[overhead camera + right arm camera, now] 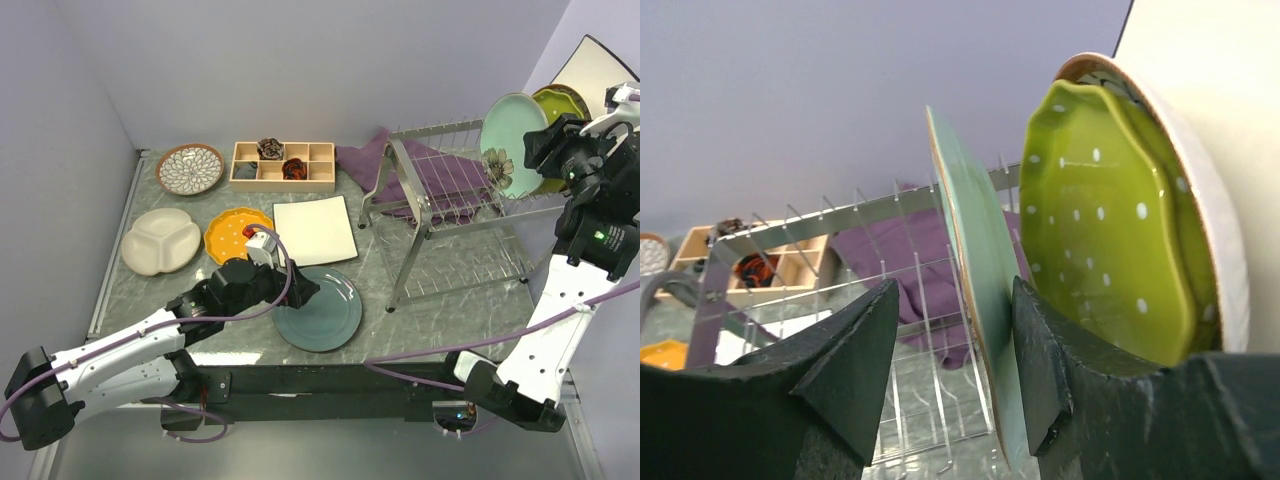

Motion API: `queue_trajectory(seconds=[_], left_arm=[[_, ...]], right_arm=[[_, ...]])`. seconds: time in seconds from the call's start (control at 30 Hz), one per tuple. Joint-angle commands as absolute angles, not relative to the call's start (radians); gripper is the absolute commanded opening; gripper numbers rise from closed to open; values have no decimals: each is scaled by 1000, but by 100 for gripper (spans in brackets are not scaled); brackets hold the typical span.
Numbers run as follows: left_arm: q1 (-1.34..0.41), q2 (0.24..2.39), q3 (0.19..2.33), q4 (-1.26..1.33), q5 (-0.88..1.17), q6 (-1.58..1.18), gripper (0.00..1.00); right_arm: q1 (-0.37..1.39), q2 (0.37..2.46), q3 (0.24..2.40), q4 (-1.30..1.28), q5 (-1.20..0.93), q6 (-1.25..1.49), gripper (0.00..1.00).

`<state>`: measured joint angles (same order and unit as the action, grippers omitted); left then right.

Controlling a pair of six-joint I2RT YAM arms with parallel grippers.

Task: Unload the plates from the dish rack
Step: Unload the plate from the dish rack.

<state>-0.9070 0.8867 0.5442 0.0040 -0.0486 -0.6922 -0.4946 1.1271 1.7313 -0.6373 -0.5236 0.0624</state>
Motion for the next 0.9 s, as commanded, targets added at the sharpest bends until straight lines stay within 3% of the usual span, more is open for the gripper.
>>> queue_trajectory(seconds=[0.0,0.17,0.5,0.87], left_arm=[[-911,871,545,48,-34,-681,100],[-911,865,541,48,-40,-681,99],[-911,877,541,49,-38,-681,99],[-911,874,542,49,-43,-681,99]], right_arm=[[-477,1147,1762,-587,-496,9,55],[-471,1206,1809,-655,-517,-38,52],[-431,1177,1694,-641,-437,-98,50],[-431,1187,1666,-620,-500,-103,46]])
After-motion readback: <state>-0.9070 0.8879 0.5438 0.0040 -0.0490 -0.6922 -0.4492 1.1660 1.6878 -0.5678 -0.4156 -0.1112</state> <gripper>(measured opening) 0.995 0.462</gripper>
